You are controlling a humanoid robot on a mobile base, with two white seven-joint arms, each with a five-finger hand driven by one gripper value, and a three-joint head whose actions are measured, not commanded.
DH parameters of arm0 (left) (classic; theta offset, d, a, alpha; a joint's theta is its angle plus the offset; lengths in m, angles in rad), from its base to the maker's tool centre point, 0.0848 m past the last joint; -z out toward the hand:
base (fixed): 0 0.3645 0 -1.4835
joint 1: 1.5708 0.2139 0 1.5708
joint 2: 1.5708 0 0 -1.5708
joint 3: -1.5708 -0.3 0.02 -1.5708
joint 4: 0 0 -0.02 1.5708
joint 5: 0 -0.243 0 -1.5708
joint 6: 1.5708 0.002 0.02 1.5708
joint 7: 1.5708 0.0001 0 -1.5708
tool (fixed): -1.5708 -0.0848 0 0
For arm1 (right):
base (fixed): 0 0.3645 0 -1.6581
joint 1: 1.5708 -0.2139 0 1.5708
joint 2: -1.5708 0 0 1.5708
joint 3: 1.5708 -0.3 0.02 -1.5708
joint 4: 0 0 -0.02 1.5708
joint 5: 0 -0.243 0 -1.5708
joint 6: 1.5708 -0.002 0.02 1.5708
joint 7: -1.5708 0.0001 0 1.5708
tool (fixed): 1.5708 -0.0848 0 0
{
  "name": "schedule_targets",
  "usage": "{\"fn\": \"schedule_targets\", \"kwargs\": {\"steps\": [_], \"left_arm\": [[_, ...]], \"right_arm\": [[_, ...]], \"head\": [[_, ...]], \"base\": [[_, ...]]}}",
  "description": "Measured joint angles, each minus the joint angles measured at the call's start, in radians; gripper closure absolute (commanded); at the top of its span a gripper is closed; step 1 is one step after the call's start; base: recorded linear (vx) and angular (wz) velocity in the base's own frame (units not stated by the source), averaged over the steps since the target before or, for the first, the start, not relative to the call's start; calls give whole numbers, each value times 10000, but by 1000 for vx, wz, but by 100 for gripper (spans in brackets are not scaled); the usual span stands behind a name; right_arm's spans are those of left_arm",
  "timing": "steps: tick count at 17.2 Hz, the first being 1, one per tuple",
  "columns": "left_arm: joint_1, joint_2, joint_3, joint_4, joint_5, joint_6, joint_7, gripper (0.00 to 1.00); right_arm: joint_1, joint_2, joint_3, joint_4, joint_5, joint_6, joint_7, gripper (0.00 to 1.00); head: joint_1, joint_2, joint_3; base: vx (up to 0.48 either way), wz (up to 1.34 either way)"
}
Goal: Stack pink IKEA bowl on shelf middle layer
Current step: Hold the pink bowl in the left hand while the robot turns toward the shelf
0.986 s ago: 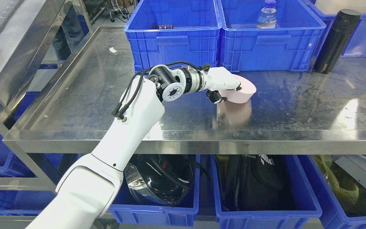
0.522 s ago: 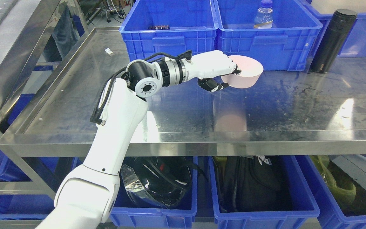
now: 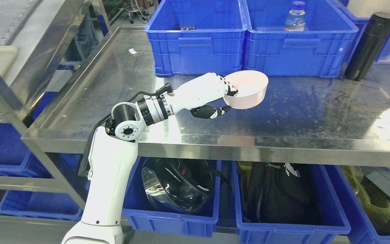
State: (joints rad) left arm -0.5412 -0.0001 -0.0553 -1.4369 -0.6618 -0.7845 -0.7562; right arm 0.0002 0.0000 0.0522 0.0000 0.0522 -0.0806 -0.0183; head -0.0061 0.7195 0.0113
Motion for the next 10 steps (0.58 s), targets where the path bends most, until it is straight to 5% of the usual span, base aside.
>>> {"fn": "schedule_targets", "kwargs": {"steps": [10], "left_arm": [[1120, 1, 853, -803, 716, -8, 80, 95]], "right_arm": [[-2, 0, 0, 0, 0, 0, 0, 0]], "head": [[0, 0, 0]], "base": [[-110, 741]]}}
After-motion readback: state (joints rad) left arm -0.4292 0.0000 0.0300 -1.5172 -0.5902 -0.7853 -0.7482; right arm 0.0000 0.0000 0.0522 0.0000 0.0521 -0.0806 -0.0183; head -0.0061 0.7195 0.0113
